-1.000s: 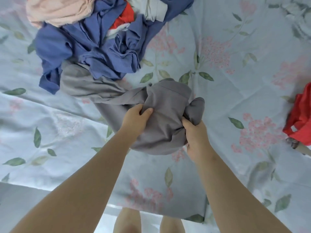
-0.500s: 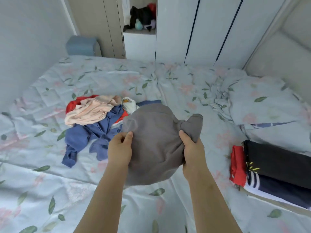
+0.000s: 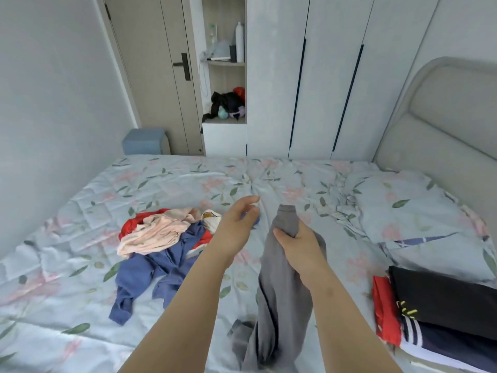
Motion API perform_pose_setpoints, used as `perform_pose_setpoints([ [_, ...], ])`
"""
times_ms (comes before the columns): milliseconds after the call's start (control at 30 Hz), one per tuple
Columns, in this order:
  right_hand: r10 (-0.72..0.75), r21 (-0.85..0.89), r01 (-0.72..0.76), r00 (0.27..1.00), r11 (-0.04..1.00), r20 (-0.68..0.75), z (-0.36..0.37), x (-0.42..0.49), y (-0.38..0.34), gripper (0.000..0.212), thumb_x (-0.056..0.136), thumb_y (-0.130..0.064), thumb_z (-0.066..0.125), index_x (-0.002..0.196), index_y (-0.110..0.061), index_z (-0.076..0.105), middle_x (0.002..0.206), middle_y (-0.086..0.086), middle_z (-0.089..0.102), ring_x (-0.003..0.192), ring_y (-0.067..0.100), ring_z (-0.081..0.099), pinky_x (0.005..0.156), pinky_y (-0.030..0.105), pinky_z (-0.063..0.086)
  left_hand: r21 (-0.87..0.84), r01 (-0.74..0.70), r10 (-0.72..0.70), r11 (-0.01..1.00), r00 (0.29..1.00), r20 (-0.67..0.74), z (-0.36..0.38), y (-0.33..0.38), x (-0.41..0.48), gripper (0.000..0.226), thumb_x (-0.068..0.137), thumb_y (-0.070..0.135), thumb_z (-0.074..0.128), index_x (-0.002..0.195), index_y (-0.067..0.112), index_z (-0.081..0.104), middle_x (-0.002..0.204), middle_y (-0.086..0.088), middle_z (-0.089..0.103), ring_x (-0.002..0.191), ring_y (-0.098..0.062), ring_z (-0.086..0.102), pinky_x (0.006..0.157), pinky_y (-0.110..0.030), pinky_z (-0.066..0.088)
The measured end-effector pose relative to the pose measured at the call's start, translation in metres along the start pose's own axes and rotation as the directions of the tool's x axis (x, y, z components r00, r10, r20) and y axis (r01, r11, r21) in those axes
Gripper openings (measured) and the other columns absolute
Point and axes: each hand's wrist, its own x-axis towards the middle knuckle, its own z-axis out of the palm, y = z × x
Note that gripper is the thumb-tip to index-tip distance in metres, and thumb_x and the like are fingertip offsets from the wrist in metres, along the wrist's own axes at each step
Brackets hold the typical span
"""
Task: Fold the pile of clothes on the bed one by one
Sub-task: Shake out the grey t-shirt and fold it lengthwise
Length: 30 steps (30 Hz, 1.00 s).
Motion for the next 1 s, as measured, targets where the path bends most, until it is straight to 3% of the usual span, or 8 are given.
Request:
perform_pose_setpoints([
  [100, -0.019, -0.113, 0.028, 0.996, 0.993, 0.088, 0.002, 0.000, -0.002, 0.024, 0.097, -0.008, 0.047, 0.102, -0.030, 0.051, 0.096, -0.010, 0.058, 0.098, 0.013, 0.053, 0.089, 0.026, 0.042, 0.050, 0.016, -0.023, 0.999, 0.991, 0.134, 0.000, -0.007, 0.003, 0.033, 0.101, 0.015, 0.041, 0.128, 0.033, 0.045, 0.139, 0.004, 0.042, 0.129, -0.014, 0.040, 0.102, -0.033, 0.037],
  [200, 0.004, -0.225, 0.029, 0.989, 0.974, 0.146, 0.003, 0.004, -0.006, 0.028, 0.097, -0.005, 0.045, 0.111, -0.028, 0.052, 0.104, -0.003, 0.058, 0.099, 0.014, 0.053, 0.094, 0.030, 0.043, 0.027, 0.064, -0.067, 0.998, 0.989, 0.135, -0.009, -0.014, 0.003, 0.044, 0.099, 0.001, 0.036, 0.136, 0.026, 0.043, 0.149, 0.001, 0.032, 0.136, -0.019, 0.034, 0.098, -0.030, 0.037],
  [300, 0.014, -0.273, 0.032, 0.986, 0.961, 0.167, 0.005, 0.006, -0.007, 0.030, 0.097, -0.005, 0.046, 0.122, -0.019, 0.055, 0.104, 0.000, 0.059, 0.096, 0.018, 0.054, 0.087, 0.027, 0.043, -0.030, 0.096, -0.093, 0.995, 0.991, 0.097, -0.016, -0.023, 0.001, 0.043, 0.098, -0.004, 0.037, 0.136, 0.014, 0.046, 0.125, -0.005, 0.046, 0.101, -0.010, 0.054, 0.070, -0.013, 0.044],
  [367, -0.008, -0.306, 0.062, 0.984, 0.950, 0.177, 0.008, 0.007, -0.006, 0.024, 0.095, -0.004, 0.047, 0.112, -0.015, 0.059, 0.103, 0.007, 0.063, 0.094, 0.024, 0.057, 0.077, 0.025, 0.041, -0.042, 0.118, -0.116, 0.992, 0.992, 0.056, -0.021, -0.029, 0.003, 0.037, 0.098, -0.001, 0.039, 0.130, 0.014, 0.052, 0.113, -0.003, 0.051, 0.083, -0.006, 0.052, 0.063, -0.014, 0.042],
  [500, -0.049, -0.368, 0.111, 0.983, 0.923, 0.176, 0.018, 0.016, 0.000, 0.015, 0.090, -0.005, 0.055, 0.097, -0.016, 0.063, 0.094, 0.001, 0.064, 0.089, 0.018, 0.057, 0.078, 0.029, 0.044, -0.014, 0.114, -0.114, 0.993, 0.993, 0.031, -0.032, -0.035, 0.002, 0.027, 0.100, 0.005, 0.039, 0.110, 0.022, 0.056, 0.098, 0.000, 0.058, 0.078, -0.008, 0.056, 0.069, -0.023, 0.042],
  [633, -0.053, -0.384, 0.059, 0.998, 0.921, 0.025, 0.028, 0.024, 0.002, 0.018, 0.087, -0.014, 0.060, 0.070, -0.012, 0.053, 0.065, -0.002, 0.048, 0.064, 0.015, 0.044, 0.058, 0.027, 0.032, -0.023, 0.158, -0.159, 0.987, 0.987, -0.008, -0.042, -0.046, -0.001, 0.020, 0.099, 0.009, 0.043, 0.097, 0.018, 0.061, 0.087, -0.003, 0.061, 0.072, -0.011, 0.058, 0.067, -0.023, 0.043],
  [767, -0.112, -0.687, 0.032, 0.991, 0.726, -0.072, 0.028, 0.027, -0.007, 0.026, 0.089, -0.033, 0.055, 0.071, -0.014, 0.054, 0.069, -0.003, 0.053, 0.072, 0.019, 0.050, 0.070, 0.031, 0.028, -0.051, 0.192, -0.195, 0.980, 0.979, -0.056, -0.052, -0.054, 0.000, 0.020, 0.098, 0.010, 0.045, 0.086, 0.020, 0.058, 0.077, -0.002, 0.058, 0.067, -0.013, 0.058, 0.063, -0.024, 0.041],
  [1000, -0.311, -0.797, 0.109, 0.945, 0.594, -0.103, 0.020, 0.037, -0.027, 0.036, 0.090, -0.030, 0.053, 0.059, -0.018, 0.038, 0.061, -0.001, 0.048, 0.072, 0.023, 0.052, 0.072, 0.032, 0.022, -0.039, 0.164, -0.166, 0.986, 0.984, -0.065, -0.058, -0.046, 0.013, 0.017, 0.097, 0.012, 0.050, 0.086, 0.021, 0.059, 0.080, -0.001, 0.061, 0.067, -0.011, 0.058, 0.064, -0.025, 0.043],
])
